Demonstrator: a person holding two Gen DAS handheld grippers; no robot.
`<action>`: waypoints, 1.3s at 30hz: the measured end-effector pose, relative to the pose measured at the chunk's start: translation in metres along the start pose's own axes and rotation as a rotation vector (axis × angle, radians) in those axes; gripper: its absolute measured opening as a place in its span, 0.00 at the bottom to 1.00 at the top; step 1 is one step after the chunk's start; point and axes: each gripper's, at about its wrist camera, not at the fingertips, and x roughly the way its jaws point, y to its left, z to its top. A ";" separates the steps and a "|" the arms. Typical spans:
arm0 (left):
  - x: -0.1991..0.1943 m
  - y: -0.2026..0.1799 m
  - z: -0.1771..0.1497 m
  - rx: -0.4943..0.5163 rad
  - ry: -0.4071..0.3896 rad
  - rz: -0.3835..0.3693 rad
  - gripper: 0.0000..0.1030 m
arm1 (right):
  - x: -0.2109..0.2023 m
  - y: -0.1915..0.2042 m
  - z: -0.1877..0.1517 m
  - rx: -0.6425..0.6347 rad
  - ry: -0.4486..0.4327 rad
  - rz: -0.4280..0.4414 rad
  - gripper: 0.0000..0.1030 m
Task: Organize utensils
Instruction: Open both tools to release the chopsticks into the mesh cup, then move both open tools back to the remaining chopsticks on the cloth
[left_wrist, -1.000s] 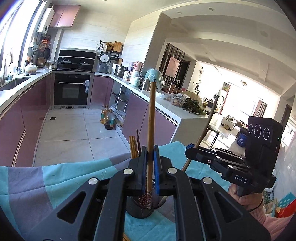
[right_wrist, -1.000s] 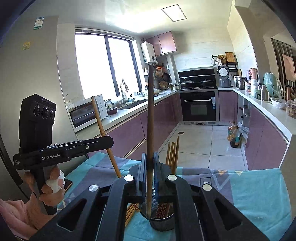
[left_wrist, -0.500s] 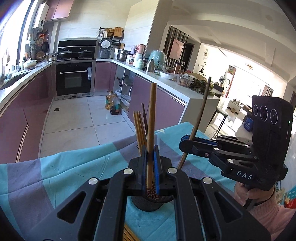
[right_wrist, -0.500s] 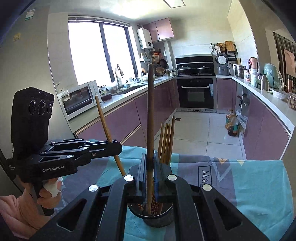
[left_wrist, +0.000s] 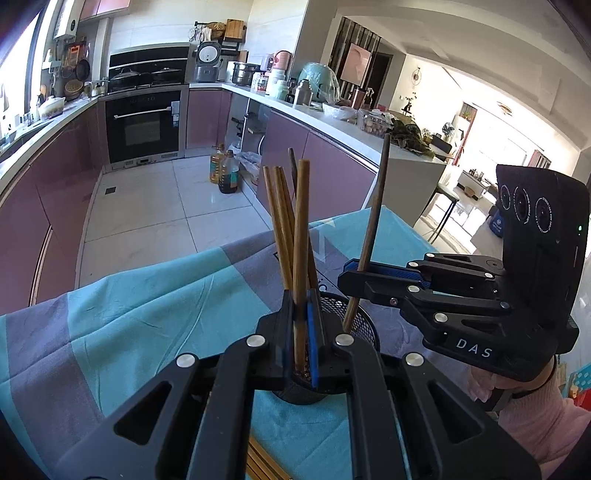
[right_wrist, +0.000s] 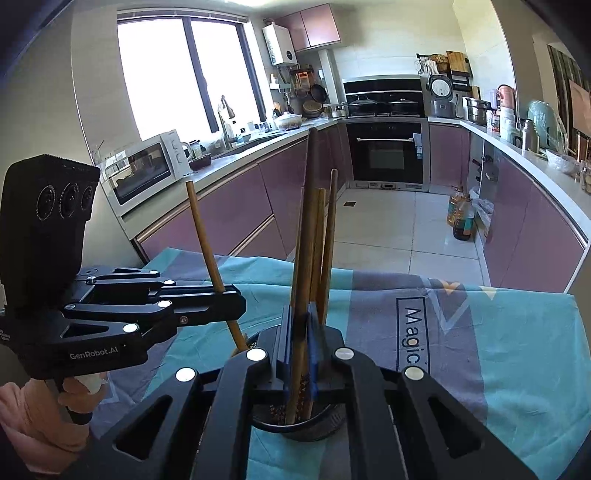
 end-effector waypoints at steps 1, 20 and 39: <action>0.002 0.001 0.001 -0.003 0.002 0.001 0.07 | 0.001 0.000 0.001 0.004 0.000 -0.001 0.07; 0.008 0.011 -0.007 -0.047 0.012 0.029 0.09 | 0.012 -0.005 0.001 0.042 0.018 0.013 0.09; -0.090 0.037 -0.089 -0.039 -0.156 0.211 0.50 | -0.041 0.045 -0.043 -0.058 -0.051 0.211 0.41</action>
